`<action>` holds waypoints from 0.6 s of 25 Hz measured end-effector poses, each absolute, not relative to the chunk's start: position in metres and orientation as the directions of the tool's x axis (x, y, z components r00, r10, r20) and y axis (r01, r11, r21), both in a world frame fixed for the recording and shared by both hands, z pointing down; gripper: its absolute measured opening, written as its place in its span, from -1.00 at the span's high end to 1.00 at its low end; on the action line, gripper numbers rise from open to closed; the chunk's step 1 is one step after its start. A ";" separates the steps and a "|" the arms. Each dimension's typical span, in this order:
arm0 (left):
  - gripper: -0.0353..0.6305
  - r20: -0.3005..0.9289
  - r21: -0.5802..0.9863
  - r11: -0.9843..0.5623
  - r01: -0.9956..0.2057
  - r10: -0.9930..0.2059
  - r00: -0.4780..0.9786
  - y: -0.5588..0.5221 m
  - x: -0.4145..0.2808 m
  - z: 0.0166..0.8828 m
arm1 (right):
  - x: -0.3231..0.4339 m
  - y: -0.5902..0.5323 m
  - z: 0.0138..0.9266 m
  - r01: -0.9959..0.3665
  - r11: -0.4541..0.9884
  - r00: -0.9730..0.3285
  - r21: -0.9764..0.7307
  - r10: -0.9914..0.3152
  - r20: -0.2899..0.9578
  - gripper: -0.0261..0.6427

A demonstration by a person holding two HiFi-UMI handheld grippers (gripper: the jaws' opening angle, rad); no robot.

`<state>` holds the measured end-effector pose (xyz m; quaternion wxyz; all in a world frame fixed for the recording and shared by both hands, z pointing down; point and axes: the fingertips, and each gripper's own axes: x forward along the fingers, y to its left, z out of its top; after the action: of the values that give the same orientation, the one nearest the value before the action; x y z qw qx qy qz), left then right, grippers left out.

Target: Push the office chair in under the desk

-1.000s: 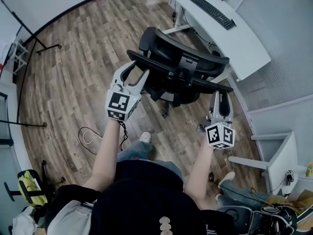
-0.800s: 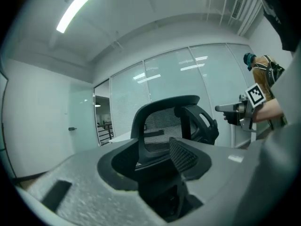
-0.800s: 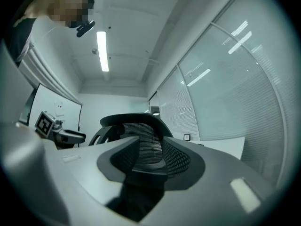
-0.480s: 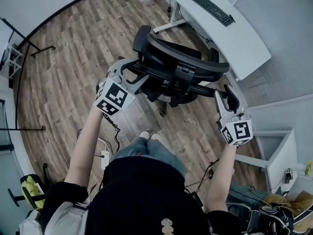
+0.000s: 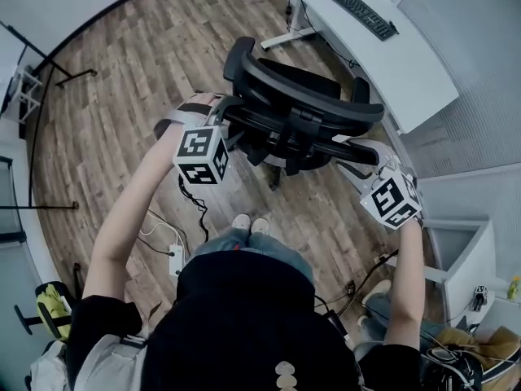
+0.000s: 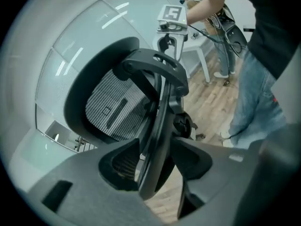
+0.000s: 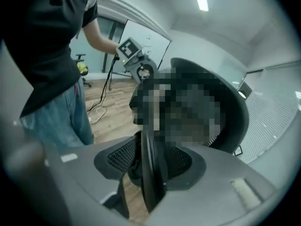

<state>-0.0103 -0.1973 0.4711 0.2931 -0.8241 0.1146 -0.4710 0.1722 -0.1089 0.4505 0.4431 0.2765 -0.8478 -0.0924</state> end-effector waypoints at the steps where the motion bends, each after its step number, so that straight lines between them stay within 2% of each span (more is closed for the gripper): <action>1: 0.25 0.721 -0.594 -0.797 0.112 -0.465 0.514 -0.198 -0.009 0.475 | 0.173 -0.110 0.458 -0.346 0.842 -0.427 0.414 -0.534 0.730 0.32; 7: 0.32 0.768 -0.590 -0.780 0.209 -0.463 0.442 -0.201 -0.007 0.493 | 0.178 -0.112 0.493 -0.198 0.902 -0.322 0.385 -0.430 0.843 0.35; 15: 0.40 0.783 -0.599 -0.744 0.298 -0.466 0.411 -0.200 0.001 0.502 | 0.174 -0.120 0.510 -0.121 0.920 -0.266 0.374 -0.393 0.881 0.44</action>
<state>0.0008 -0.1997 0.5024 0.3538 -0.7618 0.0553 -0.5399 0.1745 -0.1205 0.5104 0.5836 0.1633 -0.7869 -0.1163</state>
